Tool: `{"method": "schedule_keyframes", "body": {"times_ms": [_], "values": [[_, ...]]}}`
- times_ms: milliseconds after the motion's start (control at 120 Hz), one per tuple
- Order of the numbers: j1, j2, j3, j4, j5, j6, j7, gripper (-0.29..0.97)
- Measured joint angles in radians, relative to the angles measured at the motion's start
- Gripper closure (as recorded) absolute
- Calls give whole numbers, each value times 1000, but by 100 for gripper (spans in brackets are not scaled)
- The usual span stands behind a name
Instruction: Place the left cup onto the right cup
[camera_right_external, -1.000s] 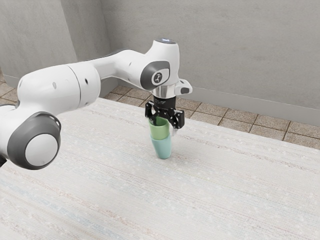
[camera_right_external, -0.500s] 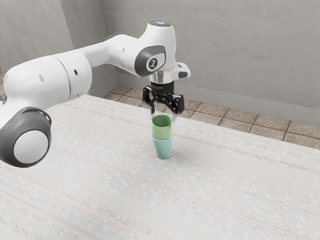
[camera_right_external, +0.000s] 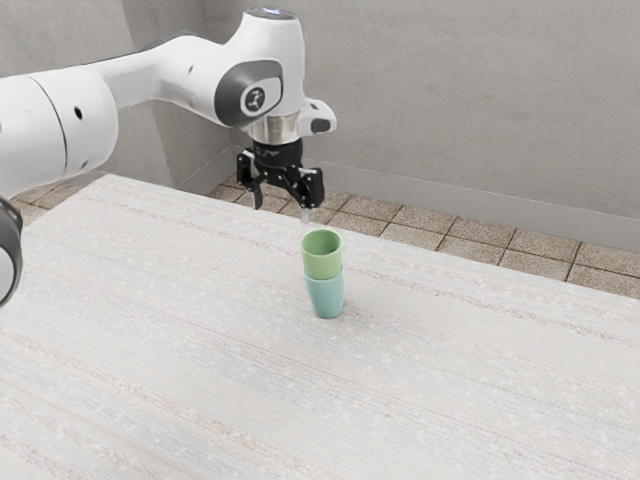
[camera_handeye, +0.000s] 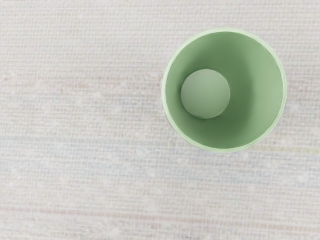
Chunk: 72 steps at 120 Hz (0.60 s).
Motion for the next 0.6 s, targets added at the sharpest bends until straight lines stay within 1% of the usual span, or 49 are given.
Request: {"method": "schedule_keyframes", "body": {"times_ms": [92, 275, 442, 600], "values": [[21, -37, 4, -53, -8, -4, 0, 0], [75, -95, 6, -112, -21, -32, 6, 0], [92, -150, 79, -139, -55, -63, 62, 0], [103, -199, 93, -147, -69, -89, 139, 0]]}}
